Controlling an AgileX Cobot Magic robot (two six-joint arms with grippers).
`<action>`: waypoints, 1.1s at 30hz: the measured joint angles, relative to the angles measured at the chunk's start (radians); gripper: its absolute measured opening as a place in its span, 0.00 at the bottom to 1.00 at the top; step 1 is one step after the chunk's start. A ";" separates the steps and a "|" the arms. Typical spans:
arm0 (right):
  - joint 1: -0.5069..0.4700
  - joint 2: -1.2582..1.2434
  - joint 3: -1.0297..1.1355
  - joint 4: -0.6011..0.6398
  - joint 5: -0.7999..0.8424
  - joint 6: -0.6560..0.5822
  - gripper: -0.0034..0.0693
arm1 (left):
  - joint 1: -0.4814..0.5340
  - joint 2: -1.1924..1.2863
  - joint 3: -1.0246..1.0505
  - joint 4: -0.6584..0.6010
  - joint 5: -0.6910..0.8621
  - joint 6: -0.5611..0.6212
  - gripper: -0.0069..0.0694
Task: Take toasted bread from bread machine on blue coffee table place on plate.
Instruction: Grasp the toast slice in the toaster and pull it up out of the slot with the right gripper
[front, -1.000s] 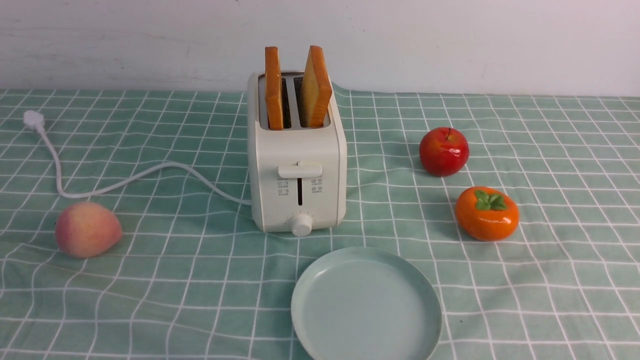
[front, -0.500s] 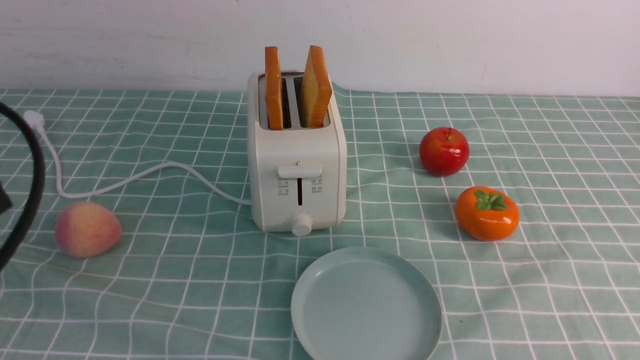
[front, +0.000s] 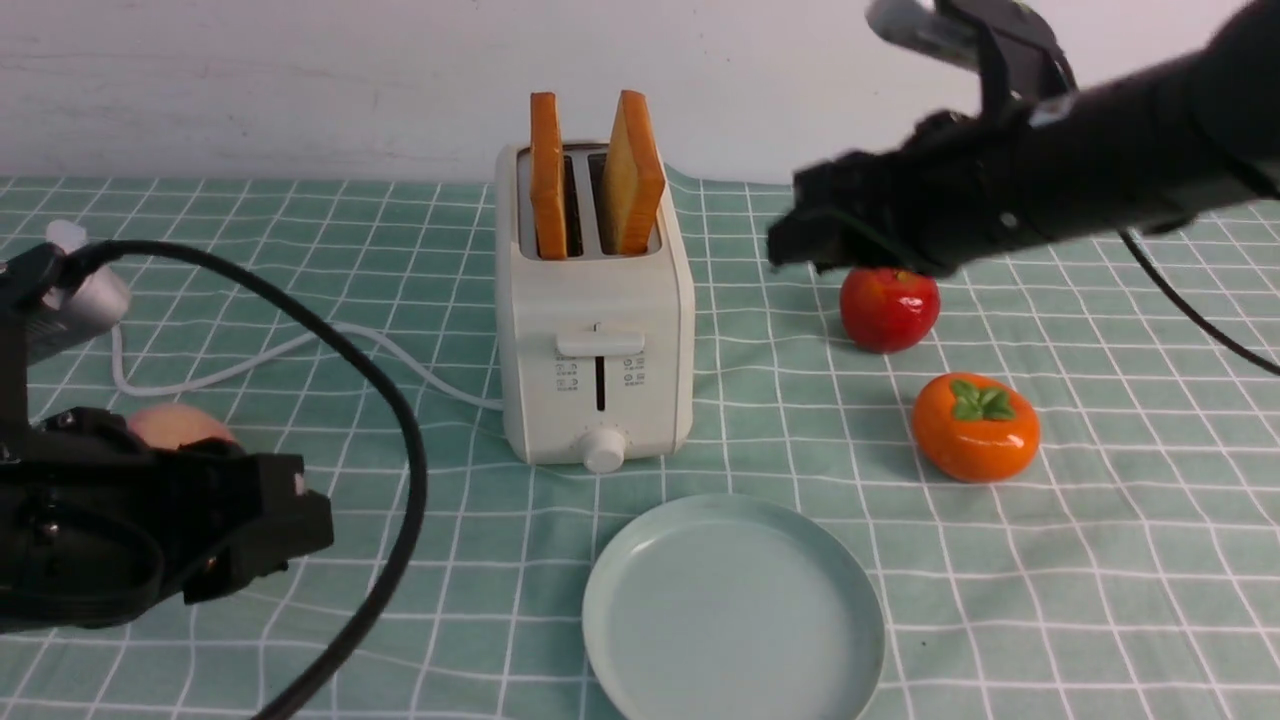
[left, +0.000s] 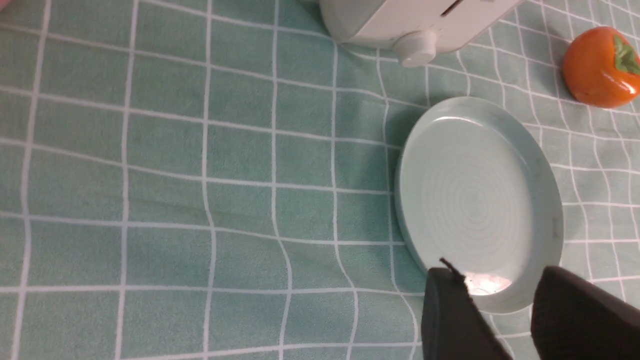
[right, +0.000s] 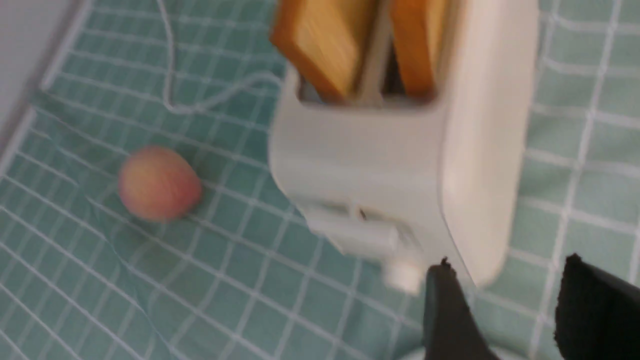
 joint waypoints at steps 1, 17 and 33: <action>0.007 0.024 -0.036 0.013 -0.019 -0.003 0.54 | 0.000 -0.001 -0.009 -0.001 0.002 0.007 0.41; 0.068 0.401 -0.292 0.123 -0.253 -0.222 0.70 | 0.000 -0.001 -0.030 -0.007 -0.087 0.014 0.41; 0.044 0.249 -0.290 0.092 -0.238 -0.228 0.21 | 0.000 -0.002 -0.039 -0.007 -0.151 0.039 0.41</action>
